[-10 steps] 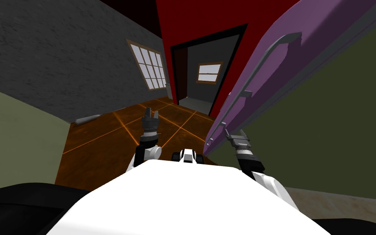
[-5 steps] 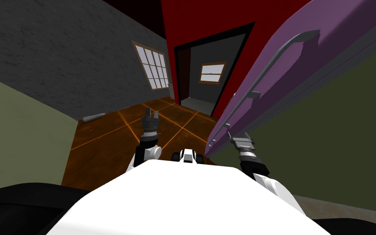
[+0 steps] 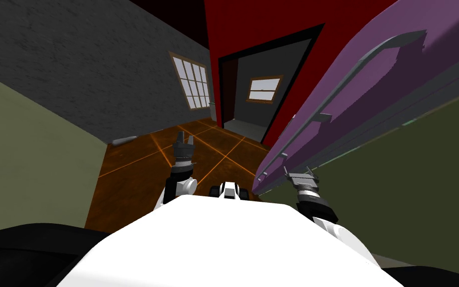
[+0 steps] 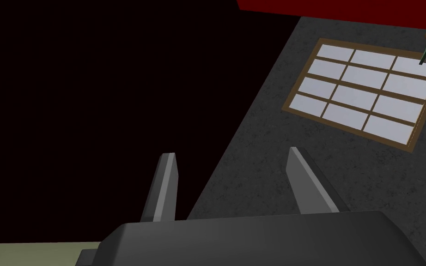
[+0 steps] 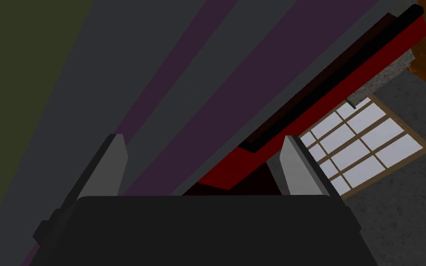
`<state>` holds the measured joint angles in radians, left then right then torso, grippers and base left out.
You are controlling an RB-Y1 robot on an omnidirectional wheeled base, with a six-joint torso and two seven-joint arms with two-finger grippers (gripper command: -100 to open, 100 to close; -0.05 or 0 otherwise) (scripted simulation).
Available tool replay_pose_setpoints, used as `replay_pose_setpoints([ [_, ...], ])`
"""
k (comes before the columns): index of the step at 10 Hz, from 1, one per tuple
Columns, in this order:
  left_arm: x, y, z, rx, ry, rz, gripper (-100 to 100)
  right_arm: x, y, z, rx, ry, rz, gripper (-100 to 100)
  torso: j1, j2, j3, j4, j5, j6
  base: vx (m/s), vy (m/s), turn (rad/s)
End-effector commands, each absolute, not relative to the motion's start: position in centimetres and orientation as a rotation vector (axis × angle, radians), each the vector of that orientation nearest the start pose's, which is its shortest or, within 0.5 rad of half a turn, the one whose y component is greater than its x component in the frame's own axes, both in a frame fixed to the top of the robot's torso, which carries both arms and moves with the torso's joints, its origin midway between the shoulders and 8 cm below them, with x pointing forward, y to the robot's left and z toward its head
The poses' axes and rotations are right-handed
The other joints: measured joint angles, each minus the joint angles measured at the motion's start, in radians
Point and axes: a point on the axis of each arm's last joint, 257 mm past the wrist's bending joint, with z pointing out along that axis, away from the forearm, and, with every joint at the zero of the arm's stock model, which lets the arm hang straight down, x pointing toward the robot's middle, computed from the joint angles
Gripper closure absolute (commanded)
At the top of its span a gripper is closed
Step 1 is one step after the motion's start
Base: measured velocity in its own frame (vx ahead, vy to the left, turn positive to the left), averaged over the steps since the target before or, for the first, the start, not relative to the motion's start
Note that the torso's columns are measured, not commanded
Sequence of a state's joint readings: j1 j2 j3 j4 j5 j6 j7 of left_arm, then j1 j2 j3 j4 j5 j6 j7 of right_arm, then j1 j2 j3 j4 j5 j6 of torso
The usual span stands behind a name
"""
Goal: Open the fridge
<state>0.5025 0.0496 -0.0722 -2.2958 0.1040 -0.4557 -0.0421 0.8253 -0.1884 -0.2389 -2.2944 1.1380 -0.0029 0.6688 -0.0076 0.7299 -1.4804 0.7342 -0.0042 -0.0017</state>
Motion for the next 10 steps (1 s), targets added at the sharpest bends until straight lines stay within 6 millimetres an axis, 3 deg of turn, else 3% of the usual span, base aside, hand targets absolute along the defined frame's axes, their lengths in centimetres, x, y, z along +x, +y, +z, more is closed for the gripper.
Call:
replay_pose_setpoints([
  [1, 35.1, 26.2, 2.0, -0.709, 0.630, -1.396, 0, 29.6, -43.8, -17.0, -0.313, 1.638, -0.835, -100, -0.001, 0.000, 0.000, 0.000, 0.000, -0.001, 0.010, 0.039, 0.062],
  [7, 35.1, 26.2, 2.0, -0.709, 0.630, -1.396, 0, 25.7, -49.3, -18.5, -0.482, 1.717, -1.191, -100, -0.004, -0.003, -0.001, -0.001, -0.002, -0.002, 0.014, 0.043, 0.124],
  [10, 35.1, 26.3, 2.0, -0.709, 0.630, -1.396, 0, 25.0, -50.2, -18.6, -0.523, 1.723, -1.260, -100, -0.006, -0.004, -0.001, -0.001, -0.003, -0.002, 0.009, 0.025, 0.075],
])
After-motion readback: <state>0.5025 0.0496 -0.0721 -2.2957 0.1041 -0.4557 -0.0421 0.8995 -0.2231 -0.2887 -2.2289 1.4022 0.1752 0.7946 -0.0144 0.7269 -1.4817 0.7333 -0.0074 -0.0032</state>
